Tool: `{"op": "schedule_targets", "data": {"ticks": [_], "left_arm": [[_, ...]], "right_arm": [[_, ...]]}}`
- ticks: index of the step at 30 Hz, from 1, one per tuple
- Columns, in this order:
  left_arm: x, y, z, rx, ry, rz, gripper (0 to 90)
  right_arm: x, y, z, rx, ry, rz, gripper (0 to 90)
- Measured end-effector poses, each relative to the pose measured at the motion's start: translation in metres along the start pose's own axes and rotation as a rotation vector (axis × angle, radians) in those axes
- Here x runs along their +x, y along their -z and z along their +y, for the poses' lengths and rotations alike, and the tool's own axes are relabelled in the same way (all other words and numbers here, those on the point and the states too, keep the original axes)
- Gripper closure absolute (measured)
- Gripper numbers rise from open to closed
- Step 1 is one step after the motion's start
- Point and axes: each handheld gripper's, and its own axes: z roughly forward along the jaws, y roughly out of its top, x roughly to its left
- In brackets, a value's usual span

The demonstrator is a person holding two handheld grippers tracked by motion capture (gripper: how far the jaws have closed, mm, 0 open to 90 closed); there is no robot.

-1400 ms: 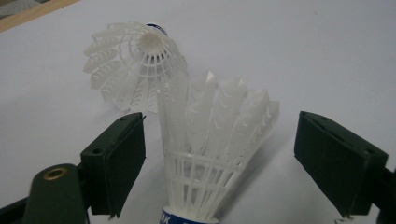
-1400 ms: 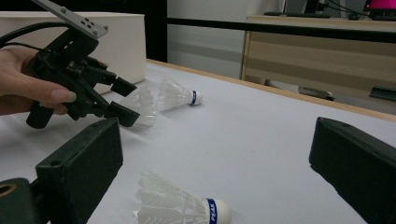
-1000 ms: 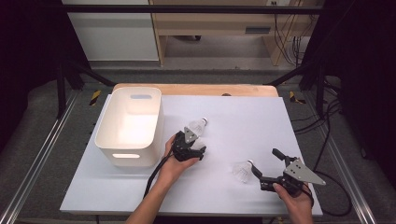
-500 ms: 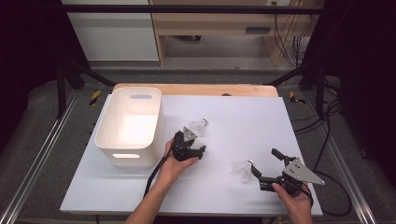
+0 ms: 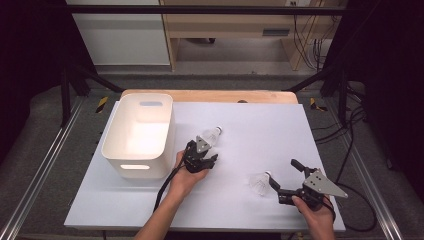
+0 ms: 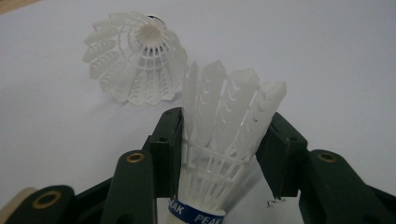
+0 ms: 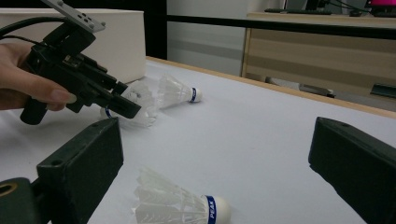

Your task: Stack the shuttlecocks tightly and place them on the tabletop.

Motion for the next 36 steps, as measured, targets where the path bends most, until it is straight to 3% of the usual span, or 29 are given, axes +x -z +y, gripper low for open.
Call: {"op": "schedule_targets", "data": {"ticks": [3, 15, 16, 20, 21, 26, 31, 32, 36], "left_arm": [[-0.001, 0.003, 0.001, -0.015, 0.024, -0.033, 54.4], [0.0, 0.015, 0.008, -0.036, -0.046, 0.017, 59.2], [-0.001, 0.017, 0.01, -0.037, -0.077, 0.04, 59.1], [0.001, 0.019, 0.011, -0.032, -0.113, 0.064, 59.2], [0.002, 0.02, 0.011, -0.02, -0.14, 0.082, 59.2], [0.006, 0.025, 0.01, -0.013, -0.172, 0.104, 59.2], [0.008, 0.027, 0.007, -0.004, -0.186, 0.111, 59.5], [0.007, 0.028, 0.005, 0.011, -0.218, 0.104, 59.6], [0.001, 0.029, -0.001, 0.026, -0.248, 0.092, 59.7]], "right_arm": [[0.0, 0.0, 0.0, 0.0, -0.001, 0.0, 3.5], [0.001, -0.001, 0.0, 0.006, 0.006, 0.003, 3.5], [0.002, -0.001, 0.0, 0.008, 0.004, 0.004, 3.5], [0.002, -0.001, 0.0, 0.005, 0.004, 0.007, 3.4], [0.002, -0.001, 0.0, 0.006, 0.004, 0.006, 3.4], [0.003, -0.002, 0.0, 0.012, 0.005, 0.005, 3.4], [0.004, -0.004, -0.001, 0.017, 0.008, 0.006, 3.4], [0.005, -0.004, -0.001, 0.017, 0.008, 0.006, 3.4], [0.005, -0.004, -0.001, 0.021, 0.009, 0.005, 3.5]]}}
